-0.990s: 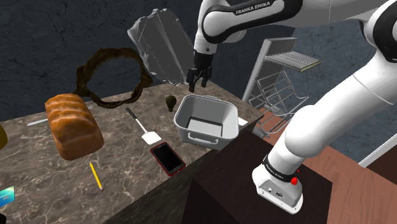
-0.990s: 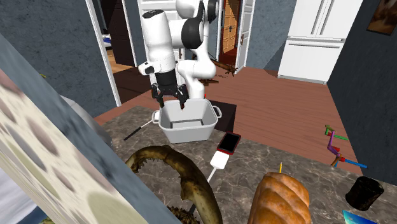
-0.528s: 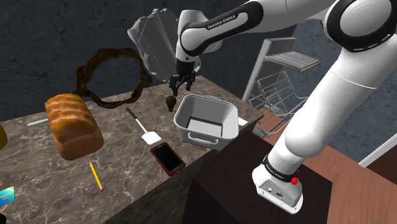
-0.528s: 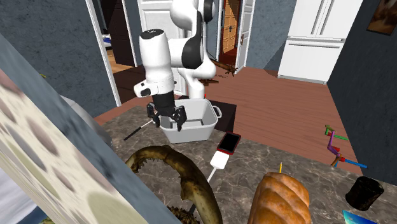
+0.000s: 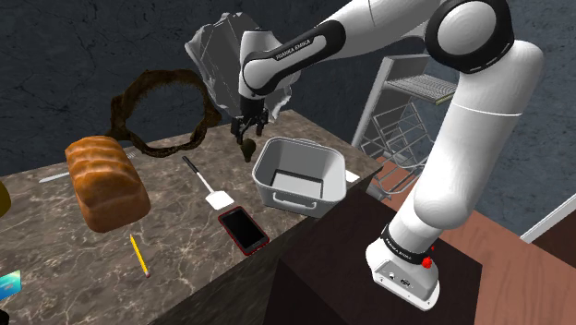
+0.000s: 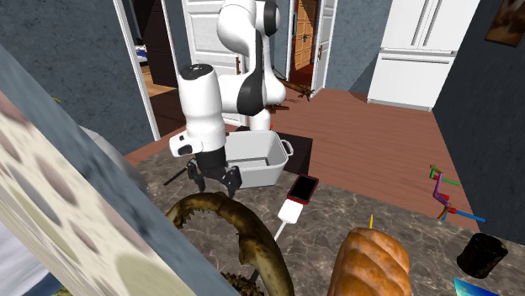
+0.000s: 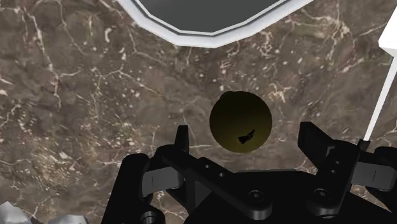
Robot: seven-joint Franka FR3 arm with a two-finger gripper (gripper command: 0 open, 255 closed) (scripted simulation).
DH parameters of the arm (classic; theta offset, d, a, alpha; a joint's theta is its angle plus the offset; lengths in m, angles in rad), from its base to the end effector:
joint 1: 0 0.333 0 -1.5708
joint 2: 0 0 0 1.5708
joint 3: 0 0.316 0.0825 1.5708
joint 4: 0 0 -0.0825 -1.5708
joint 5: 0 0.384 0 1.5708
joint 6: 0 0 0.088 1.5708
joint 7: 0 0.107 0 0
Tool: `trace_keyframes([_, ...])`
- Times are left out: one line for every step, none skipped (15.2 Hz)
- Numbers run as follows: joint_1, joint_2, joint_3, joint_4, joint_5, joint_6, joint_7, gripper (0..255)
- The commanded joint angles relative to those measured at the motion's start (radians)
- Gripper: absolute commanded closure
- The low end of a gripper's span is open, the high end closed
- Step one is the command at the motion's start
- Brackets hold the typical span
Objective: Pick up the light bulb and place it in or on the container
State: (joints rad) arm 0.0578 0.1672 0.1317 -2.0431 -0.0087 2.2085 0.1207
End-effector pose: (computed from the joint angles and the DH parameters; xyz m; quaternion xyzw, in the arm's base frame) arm 0.5691 0.1071 0.3615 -0.9993 -0.0361 0.0013 0.0073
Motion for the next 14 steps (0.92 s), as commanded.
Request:
trace_keyframes([0.002, 0.014, 0.001, -0.007, -0.003, 0.022, 0.004, 0])
trace_keyframes([0.002, 0.021, 0.000, -0.012, -0.004, 0.034, 0.005, 0])
trace_keyframes([0.003, 0.028, 0.000, -0.017, -0.006, 0.046, 0.006, 0])
trace_keyframes([0.003, 0.040, 0.000, -0.024, -0.008, 0.065, 0.008, 0])
trace_keyframes([0.003, 0.040, 0.000, -0.025, -0.008, 0.065, 0.007, 0])
trace_keyframes([0.003, 0.040, 0.000, -0.024, -0.008, 0.065, 0.007, 0])
trace_keyframes([0.004, 0.040, 0.000, -0.024, -0.008, 0.065, 0.008, 0])
trace_keyframes([0.003, 0.040, 0.000, -0.024, -0.008, 0.065, 0.008, 0])
trace_keyframes([0.003, 0.040, 0.000, -0.024, -0.008, 0.065, 0.008, 0])
trace_keyframes([0.003, 0.040, 0.000, -0.024, -0.008, 0.065, 0.008, 0])
trace_keyframes([0.003, 0.040, 0.000, -0.024, -0.008, 0.065, 0.008, 0])
trace_keyframes([0.003, 0.040, 0.000, -0.024, -0.008, 0.065, 0.007, 0])
trace_keyframes([0.003, 0.040, 0.000, -0.024, -0.008, 0.065, 0.007, 255])
trace_keyframes([0.003, 0.040, 0.000, -0.024, -0.008, 0.065, 0.007, 255])
